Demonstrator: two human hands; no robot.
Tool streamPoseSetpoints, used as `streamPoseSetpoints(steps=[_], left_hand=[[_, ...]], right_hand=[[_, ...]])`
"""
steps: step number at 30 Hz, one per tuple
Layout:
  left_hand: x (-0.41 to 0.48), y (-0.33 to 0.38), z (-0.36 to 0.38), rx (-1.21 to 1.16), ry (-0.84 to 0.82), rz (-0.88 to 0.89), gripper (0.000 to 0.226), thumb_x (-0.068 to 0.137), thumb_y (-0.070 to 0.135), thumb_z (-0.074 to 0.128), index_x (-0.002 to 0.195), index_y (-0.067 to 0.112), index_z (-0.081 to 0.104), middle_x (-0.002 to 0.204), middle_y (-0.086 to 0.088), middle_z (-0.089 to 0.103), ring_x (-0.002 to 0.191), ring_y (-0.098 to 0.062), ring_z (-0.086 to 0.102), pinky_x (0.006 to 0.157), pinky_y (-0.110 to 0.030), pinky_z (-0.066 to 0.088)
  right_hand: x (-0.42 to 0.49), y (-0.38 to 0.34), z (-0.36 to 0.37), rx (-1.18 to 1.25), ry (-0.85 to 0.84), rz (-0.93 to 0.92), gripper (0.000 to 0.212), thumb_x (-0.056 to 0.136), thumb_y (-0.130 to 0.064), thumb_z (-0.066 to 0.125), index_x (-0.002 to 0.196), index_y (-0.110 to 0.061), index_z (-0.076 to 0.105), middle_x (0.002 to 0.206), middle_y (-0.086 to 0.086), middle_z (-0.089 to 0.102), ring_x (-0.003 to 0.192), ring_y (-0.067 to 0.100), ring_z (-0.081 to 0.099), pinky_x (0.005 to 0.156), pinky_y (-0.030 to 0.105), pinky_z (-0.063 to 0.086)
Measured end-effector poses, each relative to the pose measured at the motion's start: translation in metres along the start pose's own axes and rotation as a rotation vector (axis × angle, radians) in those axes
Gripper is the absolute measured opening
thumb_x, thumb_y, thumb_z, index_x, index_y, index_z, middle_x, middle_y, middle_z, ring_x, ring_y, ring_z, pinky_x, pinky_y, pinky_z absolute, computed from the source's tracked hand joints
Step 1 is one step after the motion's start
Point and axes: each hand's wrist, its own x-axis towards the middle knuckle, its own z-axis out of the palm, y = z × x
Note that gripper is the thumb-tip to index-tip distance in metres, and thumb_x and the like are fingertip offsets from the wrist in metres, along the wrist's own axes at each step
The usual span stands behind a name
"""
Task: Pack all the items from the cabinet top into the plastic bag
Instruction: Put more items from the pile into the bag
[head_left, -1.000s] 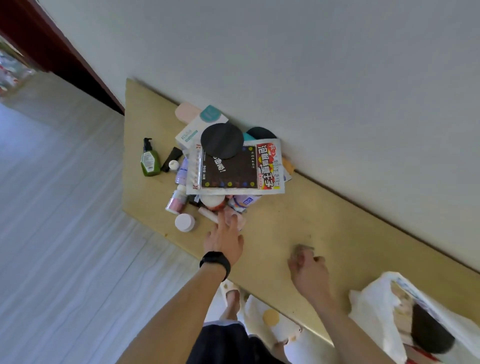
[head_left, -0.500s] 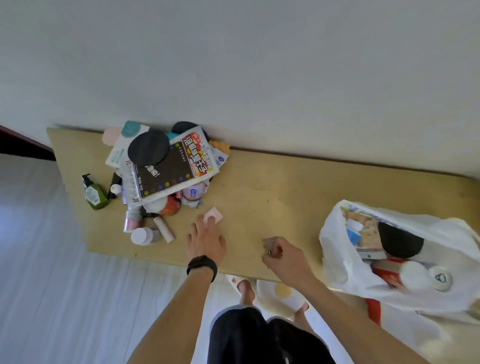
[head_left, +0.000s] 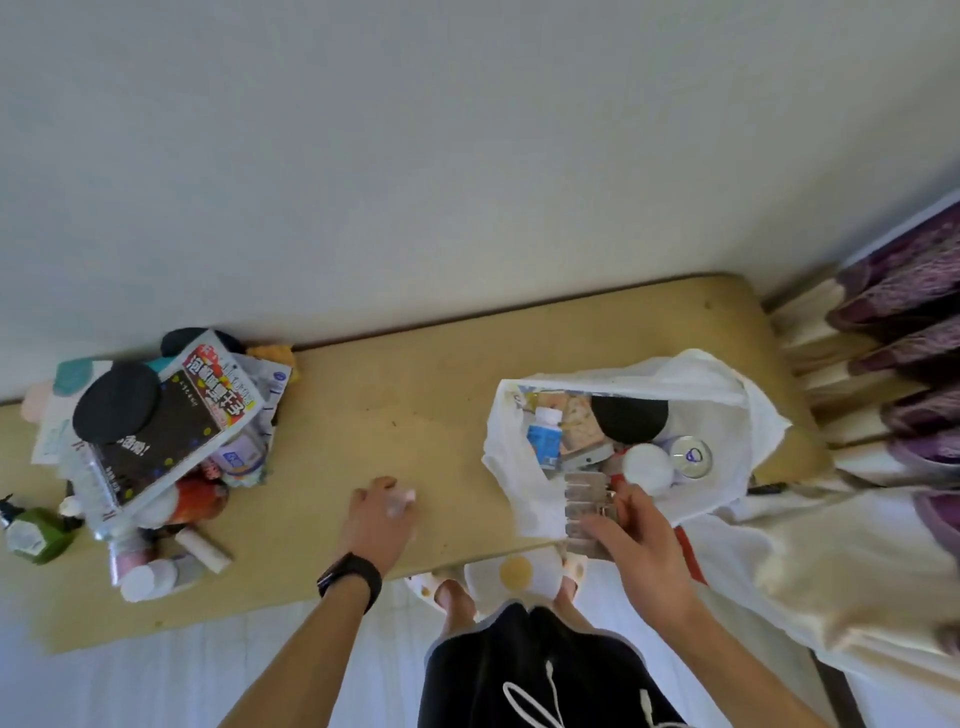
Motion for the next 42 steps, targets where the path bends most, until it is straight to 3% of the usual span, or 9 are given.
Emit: streamPoseSetpoints(steps=[2,7,13,17,21,26,37,40,42], left_hand=[[-0.015,0.046,-0.004,-0.147,0.095,0.11,0.044,0.089,0.041,0.062,0.129,0.028,0.049,0.126,-0.002,0.049,0.088,-0.021,0.059,0.082,-0.035,0.051],[-0.05,0.16,-0.005,-0.239,0.211,0.474,0.041,0.085,0.04,0.068,0.123,0.033,0.053,0.118,0.012,0.052,0.091,-0.008,0.059,0.077,-0.026,0.05],[-0.049,0.208,0.045,0.376,-0.122,0.599,0.065,0.089,0.047,0.058,0.146,0.028,0.031,0.141,-0.004,0.045,0.114,-0.027,0.055,0.089,-0.042,0.051],[-0.062,0.187,0.075,0.803,-0.148,0.595,0.081,0.089,0.065,0.045,0.153,0.023,0.019,0.153,-0.006,0.034,0.139,-0.028,0.034,0.116,-0.047,0.022],[-0.074,0.163,0.084,1.006,-0.19,0.58,0.062,0.093,0.053,0.046,0.147,0.023,0.034,0.145,-0.006,0.045,0.141,-0.026,0.03,0.119,-0.055,-0.002],[-0.082,0.155,0.08,0.94,-0.105,0.585,0.044,0.098,0.027,0.043,0.142,0.022,0.042,0.151,-0.008,0.036,0.147,-0.025,0.018,0.12,-0.054,0.0],[-0.097,0.15,0.085,0.433,0.113,0.325,0.071,0.099,0.047,0.036,0.157,0.028,-0.001,0.164,0.0,-0.014,0.151,-0.022,-0.009,0.121,-0.049,0.001],[-0.092,0.144,0.084,0.407,0.11,0.288,0.074,0.099,0.048,0.034,0.157,0.025,-0.005,0.164,0.0,-0.015,0.151,-0.02,-0.009,0.121,-0.049,0.001],[-0.088,0.14,0.083,0.382,0.102,0.273,0.074,0.099,0.051,0.032,0.157,0.024,-0.006,0.164,0.001,-0.015,0.151,-0.02,-0.008,0.121,-0.048,0.002]], right_hand=[[0.0,0.003,-0.022,-0.006,0.033,0.002,0.047,0.065,-0.037,0.075,0.076,-0.004,0.044,0.07,0.018,0.052,0.072,0.041,0.059,0.077,0.054,0.055],[0.0,0.01,-0.062,0.129,0.125,0.01,0.03,0.084,-0.014,0.073,0.077,-0.01,0.044,0.08,0.026,0.062,0.079,0.035,0.07,0.073,0.045,0.055],[0.002,0.015,-0.098,0.138,0.185,0.014,0.03,0.088,-0.01,0.07,0.076,-0.01,0.043,0.072,0.019,0.055,0.069,0.03,0.063,0.062,0.034,0.055],[0.007,0.021,-0.112,-0.011,0.124,0.033,0.042,0.074,-0.051,0.073,0.083,-0.017,0.051,0.083,0.014,0.071,0.081,0.033,0.07,0.08,0.052,0.056],[0.025,0.02,-0.115,-0.195,0.086,-0.026,0.042,0.082,-0.052,0.071,0.088,-0.018,0.046,0.079,0.008,0.067,0.071,0.021,0.064,0.066,0.038,0.051],[0.072,-0.004,-0.122,-0.47,0.045,-0.102,0.042,0.085,-0.052,0.066,0.102,-0.021,0.044,0.085,0.0,0.06,0.074,0.019,0.061,0.058,0.03,0.044],[0.16,-0.018,-0.107,-0.926,-0.209,-0.202,0.025,0.094,-0.031,0.054,0.117,-0.021,0.052,0.098,0.003,0.061,0.082,0.023,0.057,0.06,0.03,0.041],[0.16,-0.005,-0.105,-1.058,-0.217,-0.297,0.031,0.091,-0.044,0.047,0.114,-0.024,0.056,0.116,0.005,0.058,0.107,0.029,0.055,0.082,0.038,0.045],[0.154,0.002,-0.107,-1.164,-0.139,-0.348,0.056,0.094,-0.044,0.049,0.144,-0.022,0.04,0.152,0.007,0.035,0.143,0.029,0.028,0.112,0.042,0.03]])
